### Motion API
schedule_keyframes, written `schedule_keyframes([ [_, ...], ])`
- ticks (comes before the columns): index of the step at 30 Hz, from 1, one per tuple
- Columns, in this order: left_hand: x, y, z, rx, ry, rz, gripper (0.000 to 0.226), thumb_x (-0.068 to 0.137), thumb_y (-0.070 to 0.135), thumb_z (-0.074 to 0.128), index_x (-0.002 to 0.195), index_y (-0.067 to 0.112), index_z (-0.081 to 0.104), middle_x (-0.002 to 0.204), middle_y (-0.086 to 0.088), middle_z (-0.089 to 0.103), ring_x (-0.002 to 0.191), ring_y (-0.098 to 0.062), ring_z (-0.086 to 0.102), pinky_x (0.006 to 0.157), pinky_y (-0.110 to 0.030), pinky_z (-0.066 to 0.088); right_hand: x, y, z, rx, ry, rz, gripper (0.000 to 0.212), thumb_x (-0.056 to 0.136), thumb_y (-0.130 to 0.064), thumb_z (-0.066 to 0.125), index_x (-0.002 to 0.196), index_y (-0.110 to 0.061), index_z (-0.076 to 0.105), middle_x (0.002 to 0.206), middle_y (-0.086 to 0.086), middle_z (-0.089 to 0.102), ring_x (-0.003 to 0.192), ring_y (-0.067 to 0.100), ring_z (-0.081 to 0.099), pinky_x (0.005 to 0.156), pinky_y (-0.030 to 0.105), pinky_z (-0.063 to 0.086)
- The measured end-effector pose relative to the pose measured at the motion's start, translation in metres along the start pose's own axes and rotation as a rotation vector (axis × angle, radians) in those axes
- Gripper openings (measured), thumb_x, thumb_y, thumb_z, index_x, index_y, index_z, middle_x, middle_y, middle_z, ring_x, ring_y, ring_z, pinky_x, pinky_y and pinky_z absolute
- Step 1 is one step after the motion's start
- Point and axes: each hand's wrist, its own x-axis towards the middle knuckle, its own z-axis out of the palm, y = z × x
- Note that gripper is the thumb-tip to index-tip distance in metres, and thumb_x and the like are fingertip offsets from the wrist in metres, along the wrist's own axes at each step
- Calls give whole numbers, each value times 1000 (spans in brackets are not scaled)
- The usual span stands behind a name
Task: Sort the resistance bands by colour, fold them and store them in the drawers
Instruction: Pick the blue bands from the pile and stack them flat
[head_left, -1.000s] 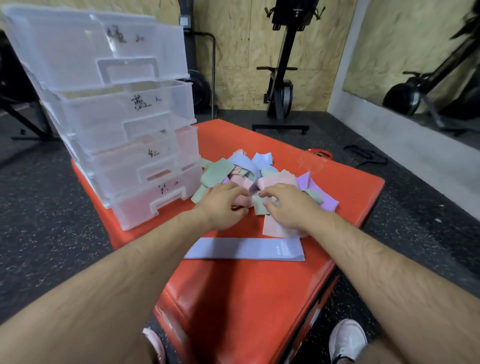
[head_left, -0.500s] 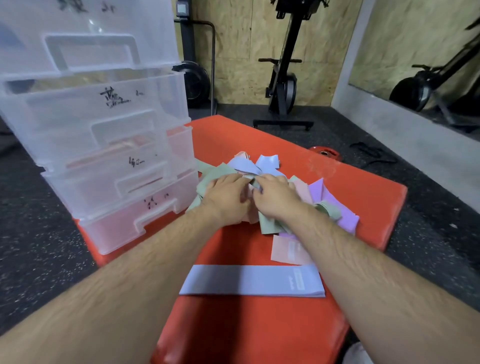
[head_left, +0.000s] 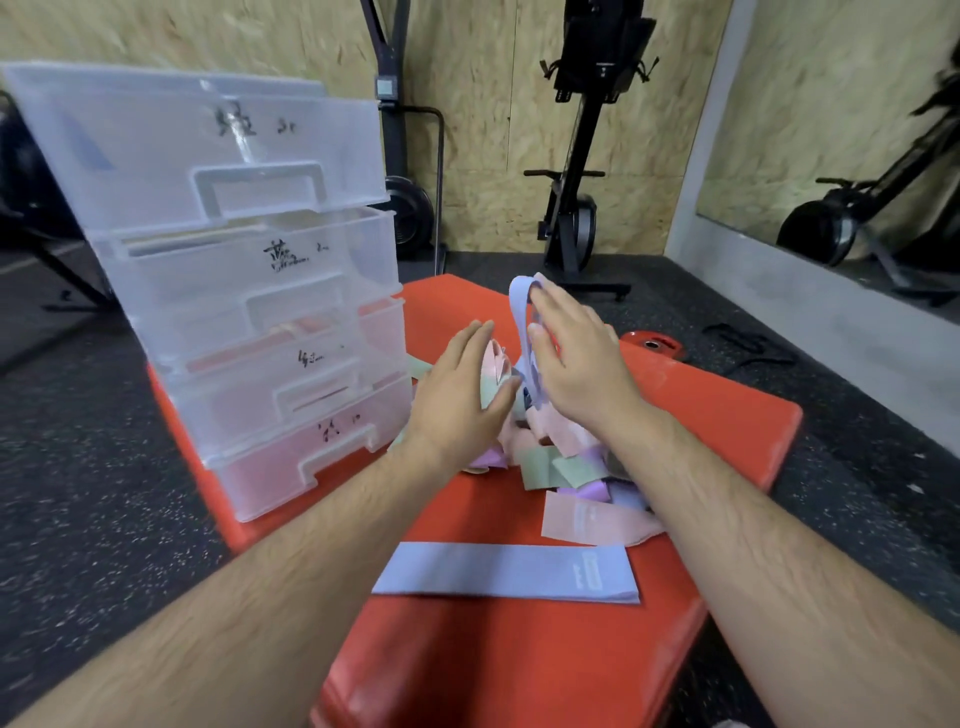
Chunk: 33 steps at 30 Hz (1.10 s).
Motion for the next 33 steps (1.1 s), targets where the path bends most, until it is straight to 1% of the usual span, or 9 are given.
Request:
schedule_keyframes([
  [5, -6, 32, -23, -247, 77, -35, 69, 96, 47, 57, 154, 21, 28, 155, 5, 38, 142, -7, 34, 113, -23, 32, -15, -18, -24, 62, 63, -118, 45, 100, -35, 49, 144, -24, 52, 153, -13, 45, 136, 14, 47, 107, 39, 36],
  [8, -11, 45, -35, -379, 84, -48, 55, 97, 32, 58, 146, 29, 35, 145, 8, 46, 134, -3, 43, 108, -21, 37, -29, -24, -30, 179, 85, -200, 37, 100, -26, 51, 133, -13, 62, 143, -3, 57, 133, 12, 51, 110, 35, 41],
  [11, -20, 51, -48, -398, 41, -87, 48, 88, 3, 52, 124, 35, 45, 124, 11, 54, 106, -4, 58, 91, -28, 50, -42, -27, -38, 255, 99, -165, 33, 95, -12, 59, 128, -10, 65, 136, -1, 60, 128, 8, 51, 108, 17, 36],
  [14, -26, 48, -64, -419, -63, -230, 29, 89, 1, 50, 108, 22, 52, 110, 6, 60, 81, -19, 68, 65, -37, 57, -50, -20, -47, 239, 18, -41, 52, 78, 1, 58, 127, -15, 62, 132, -9, 56, 122, 4, 51, 100, 15, 38],
  [16, -29, 42, -74, -403, -151, -297, 16, 92, 3, 53, 101, 15, 58, 100, -1, 66, 70, -10, 70, 54, -28, 54, -56, -16, -54, 254, -59, 63, 57, 73, 6, 53, 122, -21, 63, 126, -14, 55, 112, 3, 53, 87, 11, 40],
  [20, -34, 23, -96, -501, -309, -463, 5, 93, 5, 62, 97, 5, 65, 95, -16, 72, 79, -20, 75, 59, -26, 57, -68, -6, -67, 280, -260, 204, 55, 75, 10, 43, 107, -29, 67, 97, -13, 63, 66, -10, 55, 54, 5, 38],
  [24, -47, -7, -110, -439, -452, -521, 11, 80, 16, 78, 84, 17, 68, 80, -15, 68, 67, -21, 66, 60, -29, 54, -79, 4, -72, 216, -461, 220, 50, 78, 4, 47, 99, -37, 67, 103, -6, 66, 78, 14, 60, 64, 27, 47],
  [27, -58, -16, -118, -433, -529, -559, 12, 82, 12, 79, 79, 14, 68, 71, -4, 59, 59, -13, 55, 62, -29, 56, -88, 8, -72, 215, -557, 252, 34, 86, -4, 57, 101, -34, 66, 97, -2, 68, 73, 14, 60, 66, 38, 54],
  [33, -79, -34, -135, -536, -659, -658, 20, 79, 10, 78, 94, 1, 67, 90, -15, 61, 80, -25, 61, 71, -31, 50, -96, 17, -74, 189, -621, 255, 14, 89, -22, 72, 98, -31, 67, 66, -11, 64, 53, 4, 54, 59, 30, 46],
])
